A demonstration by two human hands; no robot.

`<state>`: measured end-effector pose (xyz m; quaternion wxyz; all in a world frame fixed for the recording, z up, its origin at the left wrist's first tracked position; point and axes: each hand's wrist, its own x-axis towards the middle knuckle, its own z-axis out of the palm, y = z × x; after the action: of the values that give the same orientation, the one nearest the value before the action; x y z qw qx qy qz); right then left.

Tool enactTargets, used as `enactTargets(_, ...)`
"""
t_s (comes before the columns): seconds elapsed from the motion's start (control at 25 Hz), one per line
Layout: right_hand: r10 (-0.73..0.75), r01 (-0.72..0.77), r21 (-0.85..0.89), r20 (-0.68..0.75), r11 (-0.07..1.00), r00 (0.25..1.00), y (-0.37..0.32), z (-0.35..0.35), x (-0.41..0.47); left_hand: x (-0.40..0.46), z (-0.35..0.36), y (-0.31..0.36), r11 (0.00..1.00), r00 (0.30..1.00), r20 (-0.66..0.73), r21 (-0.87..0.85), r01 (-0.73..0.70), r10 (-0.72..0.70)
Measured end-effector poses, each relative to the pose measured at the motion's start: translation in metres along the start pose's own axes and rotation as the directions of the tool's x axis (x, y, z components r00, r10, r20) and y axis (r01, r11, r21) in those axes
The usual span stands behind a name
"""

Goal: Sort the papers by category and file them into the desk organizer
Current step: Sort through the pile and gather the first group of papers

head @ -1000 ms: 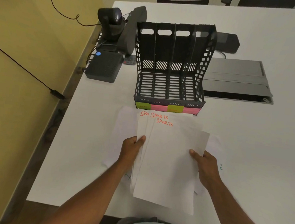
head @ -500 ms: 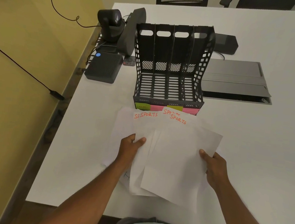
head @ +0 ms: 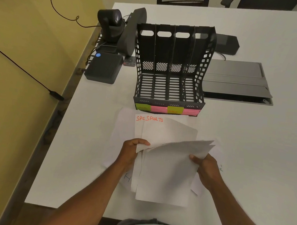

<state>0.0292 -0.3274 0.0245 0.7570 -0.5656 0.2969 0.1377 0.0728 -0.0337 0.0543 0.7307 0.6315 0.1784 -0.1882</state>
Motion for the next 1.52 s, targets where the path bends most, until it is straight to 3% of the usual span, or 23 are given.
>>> enactTargets(0.12,0.009,-0.009,-0.024,-0.009,1.000,1.000,-0.005,0.009,0.000,0.001,0.003,0.000,0.999,0.999,-0.030,0.033,0.027,-0.026)
enactTargets(0.28,0.059,-0.073,-0.153,-0.092,0.986,0.994,-0.014,0.017,0.004,0.001,0.005,0.002,0.986,0.985,-0.052,-0.018,0.164,-0.165)
enactTargets(0.36,0.089,-0.103,-0.185,-0.085,0.977,0.992,-0.020,0.022,0.004,0.002,0.006,0.002,0.977,0.985,-0.025,0.129,0.171,-0.169)
enactTargets(0.44,0.103,-0.108,-0.206,-0.035,0.972,0.994,-0.024,0.027,0.003,0.001,0.006,-0.001,0.972,0.984,0.044,0.171,0.163,-0.173)
enactTargets(0.56,0.146,-0.134,-0.153,0.075,0.979,0.986,-0.028,0.028,0.000,-0.003,0.002,0.002,0.971,0.971,0.061,-0.061,0.233,-0.229)
enactTargets(0.68,0.047,-0.010,-0.243,0.150,0.970,0.988,-0.036,0.032,-0.006,-0.007,0.005,0.016,0.976,0.985,0.023,-0.137,0.171,-0.170)
enactTargets(0.76,-0.146,0.176,-0.365,0.109,0.914,0.983,-0.047,0.041,-0.011,-0.011,0.012,0.029,0.998,0.996,-0.093,-0.054,0.010,-0.015)
enactTargets(0.84,-0.303,0.311,-0.370,0.082,0.875,0.949,-0.057,0.050,-0.015,-0.018,0.019,0.041,0.984,0.970,-0.170,0.068,-0.165,0.174)
enactTargets(0.96,-0.438,0.444,-0.323,0.094,0.836,0.894,-0.060,0.054,-0.018,-0.025,0.022,0.043,0.934,0.928,-0.165,0.187,-0.303,0.334)
enactTargets(1.16,-0.301,0.307,-0.317,0.069,0.897,0.951,-0.033,0.059,-0.017,-0.024,0.019,0.013,0.972,0.974,-0.159,0.199,-0.128,0.161)
enactTargets(1.4,-0.258,0.247,-0.369,0.020,0.896,0.966,-0.041,0.077,-0.020,-0.008,0.018,0.009,0.982,0.969,-0.229,0.183,-0.056,0.098)
enactTargets(1.48,-0.281,0.275,-0.519,0.068,0.809,0.957,-0.061,0.077,-0.023,0.006,0.016,0.027,0.981,0.961,-0.254,0.183,-0.059,0.105)
enactTargets(1.52,-0.297,0.317,-0.627,0.140,0.712,0.945,-0.074,0.076,-0.025,0.013,0.017,0.043,0.981,0.965,-0.239,0.182,-0.067,0.110)
